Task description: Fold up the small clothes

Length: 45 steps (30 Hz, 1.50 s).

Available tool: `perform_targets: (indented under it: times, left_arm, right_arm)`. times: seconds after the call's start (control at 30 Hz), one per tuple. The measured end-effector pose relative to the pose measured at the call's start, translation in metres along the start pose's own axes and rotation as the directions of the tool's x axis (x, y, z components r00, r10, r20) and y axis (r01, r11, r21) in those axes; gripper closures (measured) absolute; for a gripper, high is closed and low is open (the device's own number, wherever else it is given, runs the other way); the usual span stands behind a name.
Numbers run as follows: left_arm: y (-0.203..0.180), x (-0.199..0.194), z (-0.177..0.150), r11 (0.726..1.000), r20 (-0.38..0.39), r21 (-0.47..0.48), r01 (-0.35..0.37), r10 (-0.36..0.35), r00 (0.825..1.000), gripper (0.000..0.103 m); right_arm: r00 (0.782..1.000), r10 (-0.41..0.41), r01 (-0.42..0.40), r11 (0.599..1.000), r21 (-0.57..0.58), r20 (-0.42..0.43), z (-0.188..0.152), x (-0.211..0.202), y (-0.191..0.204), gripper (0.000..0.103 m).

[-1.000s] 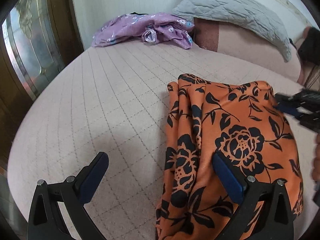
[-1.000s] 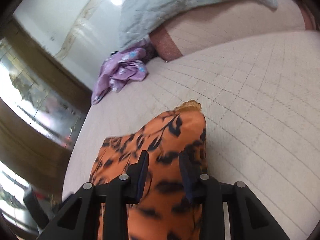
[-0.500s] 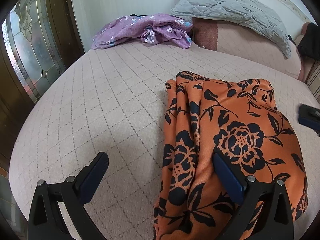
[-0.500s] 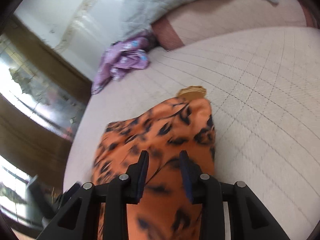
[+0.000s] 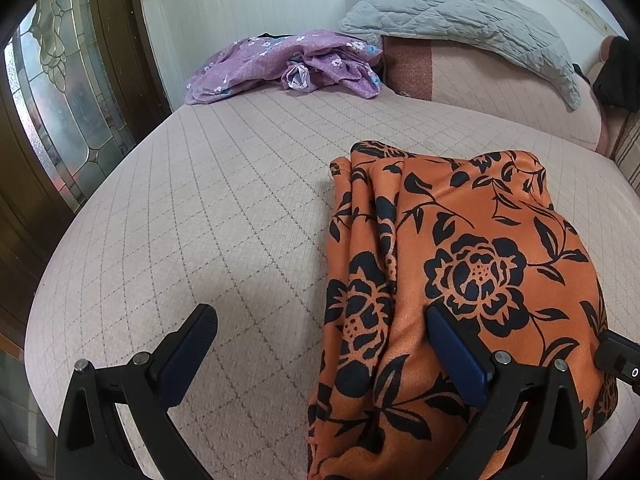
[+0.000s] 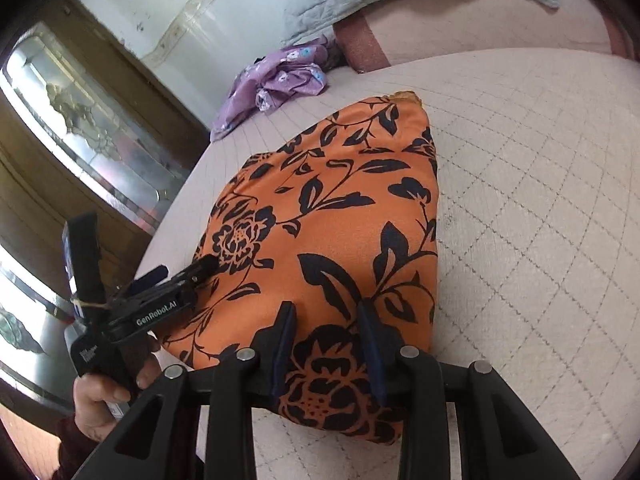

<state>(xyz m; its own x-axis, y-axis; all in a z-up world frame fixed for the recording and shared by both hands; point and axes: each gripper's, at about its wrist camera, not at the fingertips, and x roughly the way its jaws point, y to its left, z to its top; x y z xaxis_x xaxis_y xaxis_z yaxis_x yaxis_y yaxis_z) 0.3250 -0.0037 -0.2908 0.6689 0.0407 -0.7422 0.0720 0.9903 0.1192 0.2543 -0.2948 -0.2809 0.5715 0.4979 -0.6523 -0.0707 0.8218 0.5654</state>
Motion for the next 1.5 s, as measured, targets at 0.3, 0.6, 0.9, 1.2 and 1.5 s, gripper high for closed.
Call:
perform_targets:
  times: [0.3,0.6,0.9,1.2,1.5]
  left_arm:
    - [0.002,-0.003,0.001,1.0,-0.003,0.008,0.005,-0.005,1.0,0.0]
    - [0.028,-0.016,0.006,0.997,0.015,-0.07,0.022,-0.021,1.0,0.0]
    - [0.03,-0.003,-0.009,0.999,-0.063,-0.016,-0.028,0.027,0.998,0.0]
    - [0.035,-0.004,-0.009,1.0,-0.049,0.0,-0.015,0.015,0.999,0.0]
    - [0.032,0.004,-0.007,1.0,-0.05,0.005,-0.001,0.002,0.999,0.0]
  right_arm:
    - [0.996,-0.063,0.069,0.994,-0.087,0.069,-0.012,0.003,0.012,0.066]
    - [0.998,-0.064,0.064,0.998,-0.031,-0.005,0.006,-0.005,0.02,0.066]
    - [0.998,-0.06,0.058,0.994,-0.089,-0.015,0.002,0.025,0.04,0.06]
    - [1.0,-0.006,0.003,0.992,-0.124,-0.024,0.062,0.043,0.07,0.059]
    - [0.991,0.019,-0.023,0.999,-0.031,-0.136,0.113,0.134,0.079,0.059]
